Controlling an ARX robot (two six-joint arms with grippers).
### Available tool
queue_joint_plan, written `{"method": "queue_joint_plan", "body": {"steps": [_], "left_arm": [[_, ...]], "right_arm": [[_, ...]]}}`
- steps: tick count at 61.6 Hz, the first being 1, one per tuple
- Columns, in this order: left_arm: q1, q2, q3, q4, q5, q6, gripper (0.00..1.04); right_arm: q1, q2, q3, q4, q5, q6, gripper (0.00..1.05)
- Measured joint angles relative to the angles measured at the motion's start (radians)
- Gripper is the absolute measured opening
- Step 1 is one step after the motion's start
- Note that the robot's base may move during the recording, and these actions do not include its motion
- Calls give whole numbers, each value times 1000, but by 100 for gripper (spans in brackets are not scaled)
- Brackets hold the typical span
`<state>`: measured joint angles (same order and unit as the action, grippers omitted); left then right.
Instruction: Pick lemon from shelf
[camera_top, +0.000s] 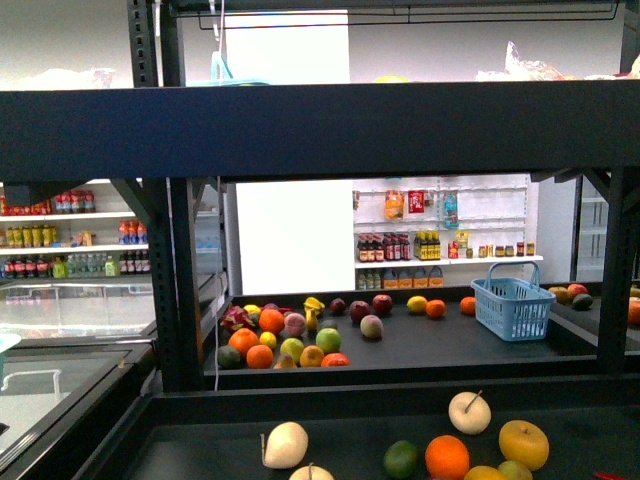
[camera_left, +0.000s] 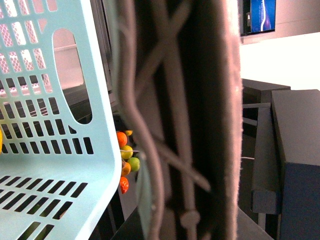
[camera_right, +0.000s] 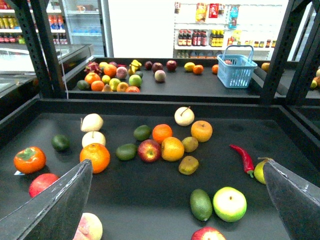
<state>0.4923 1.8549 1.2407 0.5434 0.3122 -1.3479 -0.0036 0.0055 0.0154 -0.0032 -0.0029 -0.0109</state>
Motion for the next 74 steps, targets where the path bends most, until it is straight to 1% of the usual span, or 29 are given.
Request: {"method": "queue_joint_plan", "body": {"steps": [17, 18, 24, 27, 30, 38, 42, 43, 45, 49, 53, 57, 64, 68, 71, 74], "left_arm": [[18, 14, -28, 31, 33, 2, 11], [18, 14, -30, 28, 34, 1, 13], [27, 14, -38, 29, 38, 28, 31], [36, 14, -45, 34, 41, 38, 45], [42, 14, -45, 34, 40, 42, 55], [55, 13, -45, 32, 45, 46, 77], [61, 11, -45, 21, 51, 53, 91], [63, 9, -45, 13, 51, 55, 96], [64, 6, -45, 5, 52, 59, 99], [67, -5, -47, -13, 52, 66, 96], [68, -25, -49, -47, 45, 81, 97], [68, -60, -52, -116, 13, 118, 97], [67, -141, -75, -270, -59, 219, 97], [58, -207, -108, -364, -119, 307, 97], [43, -279, -150, -440, -185, 404, 97], [25, -350, -195, -487, -232, 472, 97]], "right_arm": [[0, 0, 0, 0, 0, 0, 102], [0, 0, 0, 0, 0, 0, 102], [0, 0, 0, 0, 0, 0, 102], [0, 0, 0, 0, 0, 0, 102], [0, 0, 0, 0, 0, 0, 102], [0, 0, 0, 0, 0, 0, 102], [0, 0, 0, 0, 0, 0, 102], [0, 0, 0, 0, 0, 0, 102], [0, 0, 0, 0, 0, 0, 102], [0, 0, 0, 0, 0, 0, 102], [0, 0, 0, 0, 0, 0, 102], [0, 0, 0, 0, 0, 0, 102], [0, 0, 0, 0, 0, 0, 102], [0, 0, 0, 0, 0, 0, 102], [0, 0, 0, 0, 0, 0, 102], [0, 0, 0, 0, 0, 0, 102]]}}
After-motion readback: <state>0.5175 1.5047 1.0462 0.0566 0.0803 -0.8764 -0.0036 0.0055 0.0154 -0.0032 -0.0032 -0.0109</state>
